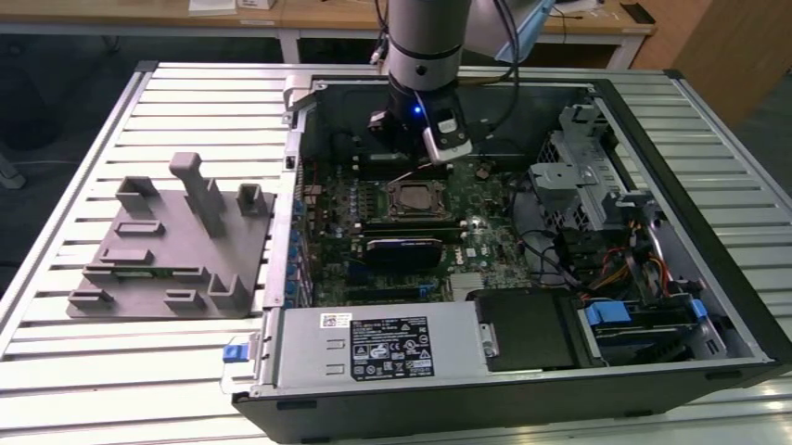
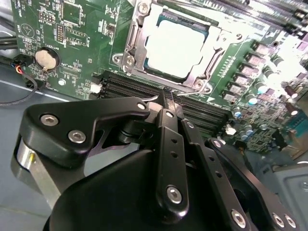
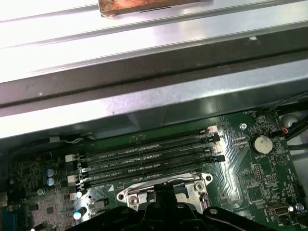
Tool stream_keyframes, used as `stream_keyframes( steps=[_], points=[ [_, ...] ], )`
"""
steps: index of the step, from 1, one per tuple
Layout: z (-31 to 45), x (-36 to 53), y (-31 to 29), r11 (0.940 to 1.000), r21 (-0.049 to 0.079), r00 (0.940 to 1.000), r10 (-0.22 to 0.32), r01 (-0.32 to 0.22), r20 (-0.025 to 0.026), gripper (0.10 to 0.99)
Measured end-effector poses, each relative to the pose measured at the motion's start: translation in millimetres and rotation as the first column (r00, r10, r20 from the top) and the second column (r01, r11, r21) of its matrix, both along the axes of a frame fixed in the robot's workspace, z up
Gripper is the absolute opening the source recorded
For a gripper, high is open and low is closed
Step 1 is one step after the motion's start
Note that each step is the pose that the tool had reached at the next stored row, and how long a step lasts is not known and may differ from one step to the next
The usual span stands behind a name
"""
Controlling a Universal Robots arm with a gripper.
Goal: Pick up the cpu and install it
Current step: 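Install the first cpu locking lever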
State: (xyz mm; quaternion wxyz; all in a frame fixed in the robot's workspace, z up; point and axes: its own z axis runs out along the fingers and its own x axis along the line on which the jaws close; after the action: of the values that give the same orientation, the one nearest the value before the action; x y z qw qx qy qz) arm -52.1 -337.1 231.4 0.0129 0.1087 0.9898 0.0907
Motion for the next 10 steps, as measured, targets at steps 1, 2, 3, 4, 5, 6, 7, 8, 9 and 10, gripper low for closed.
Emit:
stream_keyframes(
  steps=[1, 2, 3, 4, 5, 6, 7, 8, 9, 10],
  points=[
    [-0.6, 0.0, 1.0, 1.0000, -0.001, 1.0000, -0.002, 0.002, 0.0016, 0.106],
    [-1.2, 0.0, 2.0, 1.0000, -0.002, 1.0000, -0.004, 0.004, 0.0037, 0.106],
    [-1.9, 0.0, 3.0, 1.0000, -0.004, 1.0000, -0.007, 0.007, 0.0060, 0.106],
    [-2.5, 0.0, 4.0, 0.9999, -0.005, 0.9999, -0.009, 0.009, 0.0086, 0.106],
    [-3.1, 0.0, 4.9, 0.9999, -0.006, 0.9999, -0.011, 0.011, 0.0113, 0.106],
    [-3.8, 0.0, 5.8, 0.9999, -0.007, 0.9998, -0.014, 0.014, 0.0141, 0.106],
    [-4.4, 0.0, 6.7, 0.9998, -0.008, 0.9997, -0.016, 0.017, 0.0171, 0.106],
    [-5.0, 0.0, 7.6, 0.9998, -0.009, 0.9996, -0.019, 0.019, 0.0200, 0.106],
    [-5.6, 0.0, 8.5, 0.9997, -0.010, 0.9995, -0.021, 0.021, 0.0231, 0.106],
    [-6.2, 0.0, 9.4, 0.9997, -0.011, 0.9994, -0.024, 0.024, 0.0262, 0.106]
  ],
)
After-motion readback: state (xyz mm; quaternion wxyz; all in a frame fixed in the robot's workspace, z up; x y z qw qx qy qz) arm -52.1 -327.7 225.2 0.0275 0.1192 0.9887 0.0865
